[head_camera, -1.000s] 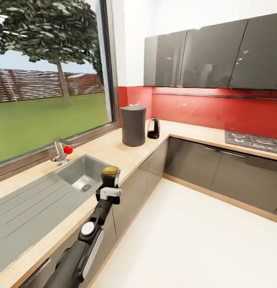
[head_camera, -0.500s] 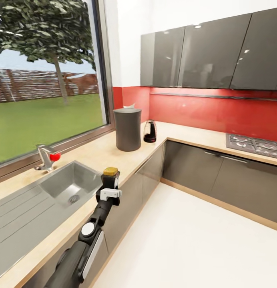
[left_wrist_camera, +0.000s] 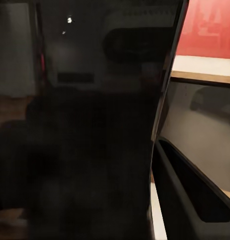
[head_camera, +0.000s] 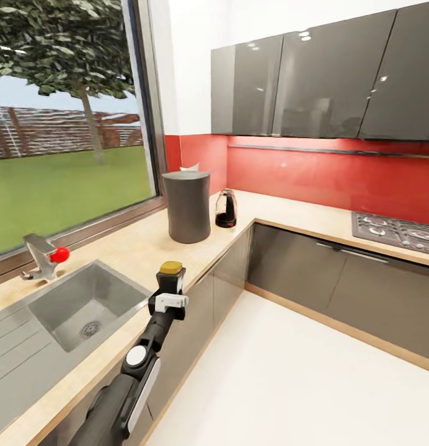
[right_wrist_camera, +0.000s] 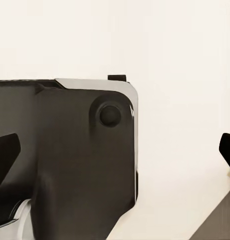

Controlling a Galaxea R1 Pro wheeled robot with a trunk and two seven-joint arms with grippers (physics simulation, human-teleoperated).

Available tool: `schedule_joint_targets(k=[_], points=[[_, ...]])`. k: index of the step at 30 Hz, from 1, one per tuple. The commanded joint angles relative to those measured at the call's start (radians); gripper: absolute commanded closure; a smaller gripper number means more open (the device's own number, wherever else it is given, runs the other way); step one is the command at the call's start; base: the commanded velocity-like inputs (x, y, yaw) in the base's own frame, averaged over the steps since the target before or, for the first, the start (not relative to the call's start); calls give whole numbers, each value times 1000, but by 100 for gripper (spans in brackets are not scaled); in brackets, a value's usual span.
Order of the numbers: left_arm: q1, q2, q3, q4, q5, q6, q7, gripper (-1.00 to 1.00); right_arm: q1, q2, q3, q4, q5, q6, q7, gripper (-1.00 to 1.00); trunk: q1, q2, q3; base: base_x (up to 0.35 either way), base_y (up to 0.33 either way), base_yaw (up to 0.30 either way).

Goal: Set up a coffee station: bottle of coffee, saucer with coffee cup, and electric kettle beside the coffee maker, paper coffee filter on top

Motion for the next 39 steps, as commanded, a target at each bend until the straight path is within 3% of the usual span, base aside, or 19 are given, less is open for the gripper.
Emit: schedule_joint_targets(k=[1,10,19,20,21,23,32,34,35,39], points=[[-1,0,0,1,-5,-2,0,100,-1,0,-9,1,10,-3,4,-100,1,-2,-2,290,-172,0],[-1,0,-1,5,-7,-2,0,100,-1,0,-9,1,10,-3,4,-100,1,-2,-2,288,-172,21],[-1,0,-1,5,-7,-3,0,100,-1,0,-8,1,10,-3,4,-100,1,-2,-2,283,-172,231],[-1,0,6,5,-7,-3,0,100,-1,0,-8,1,10,-3,4,-100,1,-2,-2,282,-172,274],[-1,1,44,5,-6,-16,3,100,-1,0,-8,1,10,-3,4,-100,1,-2,-2,282,-172,276],[-1,1,66,6,-6,-45,3,100,-1,0,-8,1,10,-3,4,-100,1,-2,-2,282,-172,277],[16,1,88,10,-8,-98,3,100,-1,-1,-8,1,10,-3,4,-100,1,-2,-2,241,-146,232],[16,1,89,26,-10,-104,4,100,-1,0,-7,1,11,-4,4,-100,1,-2,-2,12,-7,10],[15,1,93,76,-11,-115,10,100,-1,-1,-5,1,12,-5,4,-100,1,-2,-2,67,-1,1],[14,1,109,86,-11,-134,11,100,-1,-1,-4,1,12,-5,4,-100,1,-2,-2,269,0,0]])
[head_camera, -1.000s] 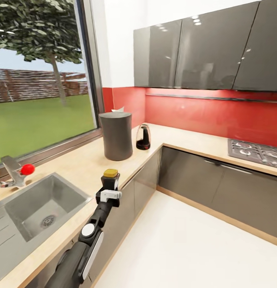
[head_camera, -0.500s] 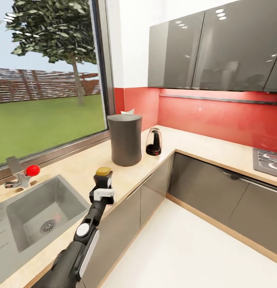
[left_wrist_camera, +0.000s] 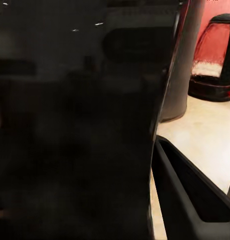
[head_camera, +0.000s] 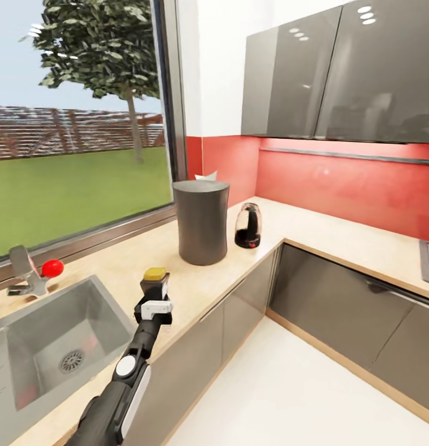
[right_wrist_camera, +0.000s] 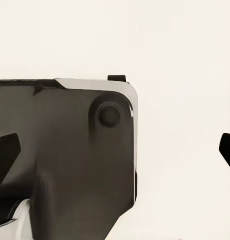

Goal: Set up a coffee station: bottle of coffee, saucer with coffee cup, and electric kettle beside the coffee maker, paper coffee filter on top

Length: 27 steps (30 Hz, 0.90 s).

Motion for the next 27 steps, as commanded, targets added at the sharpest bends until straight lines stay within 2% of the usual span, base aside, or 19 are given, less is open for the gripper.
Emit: schedule_joint_targets(k=[1,15,25,27], points=[[-1,0,0,0,-6,-3,1,100,-1,0,-9,1,10,-3,4,-100,1,-2,-2,316,-23,0],[-1,0,0,1,-6,-11,1,100,-1,0,-10,1,10,-3,4,-100,1,-2,-2,254,-161,17],[1,1,2,1,-7,-22,2,100,-1,1,-10,2,10,-3,4,-100,1,-2,-2,145,-200,248],[1,2,14,1,-6,-26,4,100,-1,1,-10,2,10,-3,4,-100,1,-2,-2,29,-60,276]])
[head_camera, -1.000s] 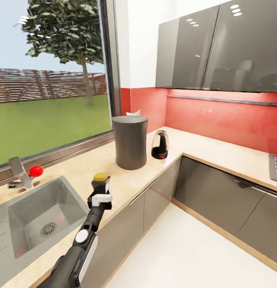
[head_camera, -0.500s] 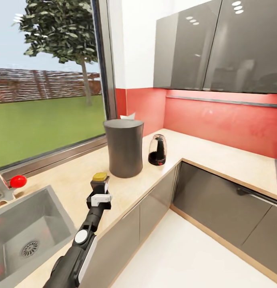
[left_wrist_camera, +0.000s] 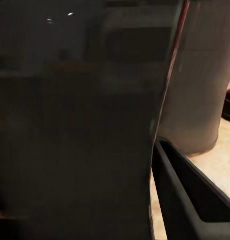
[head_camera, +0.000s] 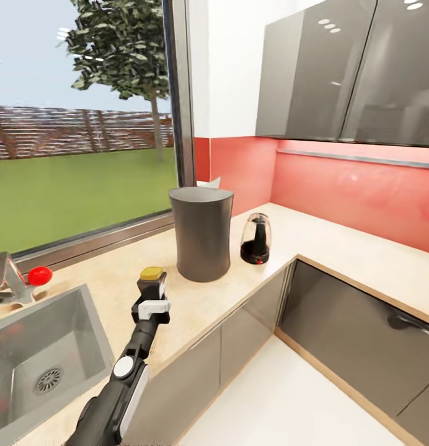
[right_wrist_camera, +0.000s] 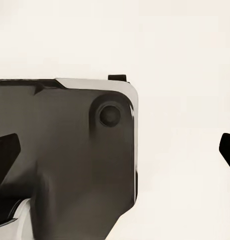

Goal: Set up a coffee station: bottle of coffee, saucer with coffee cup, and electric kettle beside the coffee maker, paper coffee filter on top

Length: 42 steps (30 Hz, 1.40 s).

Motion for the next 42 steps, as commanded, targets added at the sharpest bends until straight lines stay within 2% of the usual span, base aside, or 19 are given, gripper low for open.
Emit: schedule_joint_targets(k=[1,3,7,15,22,35,42], points=[[-1,0,12,1,-7,-5,3,100,-1,0,-9,0,10,-3,4,-100,1,-2,-2,14,-30,277],[-1,0,41,1,-7,-13,6,100,-1,0,-9,1,10,-3,4,-100,1,-2,-2,6,-13,278],[-1,-1,54,1,-11,-17,7,100,-1,0,-9,0,10,-3,4,-100,1,-2,-2,2,-4,278],[-2,-1,52,2,-12,-15,6,100,-1,0,-7,1,12,-3,4,-100,1,-2,-2,186,-45,186],[-4,-3,45,55,-19,-16,6,100,-1,-1,-4,3,16,-2,7,-100,1,-2,-2,287,-143,9],[-4,-1,55,64,-20,-17,7,100,-1,0,-4,4,17,-2,7,-100,1,-2,-2,289,-131,0],[-4,0,58,64,-20,-20,8,100,-1,0,-4,4,17,-2,7,-100,1,-2,-2,51,-3,0]])
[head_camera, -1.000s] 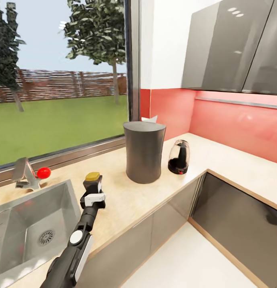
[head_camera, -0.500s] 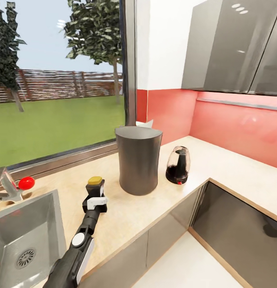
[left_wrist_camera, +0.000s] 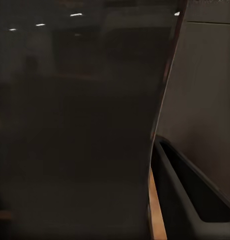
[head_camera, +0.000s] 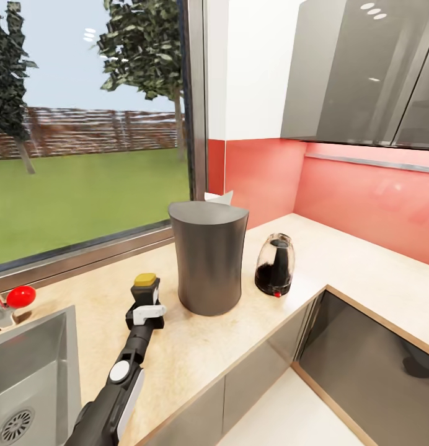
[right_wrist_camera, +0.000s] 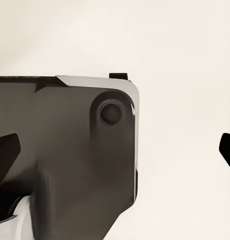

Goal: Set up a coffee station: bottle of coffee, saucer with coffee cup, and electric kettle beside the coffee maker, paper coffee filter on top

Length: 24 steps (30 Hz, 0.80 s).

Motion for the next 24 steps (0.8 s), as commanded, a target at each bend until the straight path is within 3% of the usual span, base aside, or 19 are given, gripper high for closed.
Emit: schedule_joint_targets(k=[1,8,24], points=[[0,-1,1,1,-7,-6,2,100,-1,0,-9,1,10,-3,4,-100,1,-2,-2,4,0,0],[0,0,2,32,-6,-72,1,100,-1,0,-9,1,10,-3,4,-100,1,-2,-2,16,0,0],[-2,-1,1,55,-6,-78,2,100,-1,0,-9,1,10,-3,4,-100,1,-2,-2,143,0,0]])
